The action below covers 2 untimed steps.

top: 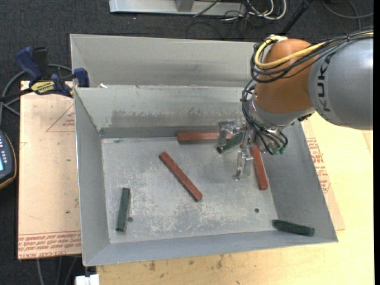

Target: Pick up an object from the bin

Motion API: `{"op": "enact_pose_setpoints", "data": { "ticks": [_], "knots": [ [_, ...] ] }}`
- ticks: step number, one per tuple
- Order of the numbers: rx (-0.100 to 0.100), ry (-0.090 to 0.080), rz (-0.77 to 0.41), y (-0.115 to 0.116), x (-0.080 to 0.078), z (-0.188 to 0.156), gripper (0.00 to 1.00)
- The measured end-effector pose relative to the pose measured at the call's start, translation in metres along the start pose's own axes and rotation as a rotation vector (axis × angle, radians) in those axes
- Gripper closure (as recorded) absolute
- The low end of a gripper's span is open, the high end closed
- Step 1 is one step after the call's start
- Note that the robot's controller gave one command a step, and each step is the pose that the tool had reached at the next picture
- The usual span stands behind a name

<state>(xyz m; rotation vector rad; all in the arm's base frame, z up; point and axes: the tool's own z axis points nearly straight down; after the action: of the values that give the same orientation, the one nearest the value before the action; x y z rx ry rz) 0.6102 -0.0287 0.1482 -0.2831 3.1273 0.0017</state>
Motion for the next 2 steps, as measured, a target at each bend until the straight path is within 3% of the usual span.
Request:
{"op": "enact_pose_setpoints", "data": {
  "ticks": [1,2],
  "knots": [
    [-0.003,0.005,0.074,0.041,-0.018,0.067,0.0],
    [-0.004,-0.002,-0.02,0.146,-0.027,0.069,0.0]
  ]
}}
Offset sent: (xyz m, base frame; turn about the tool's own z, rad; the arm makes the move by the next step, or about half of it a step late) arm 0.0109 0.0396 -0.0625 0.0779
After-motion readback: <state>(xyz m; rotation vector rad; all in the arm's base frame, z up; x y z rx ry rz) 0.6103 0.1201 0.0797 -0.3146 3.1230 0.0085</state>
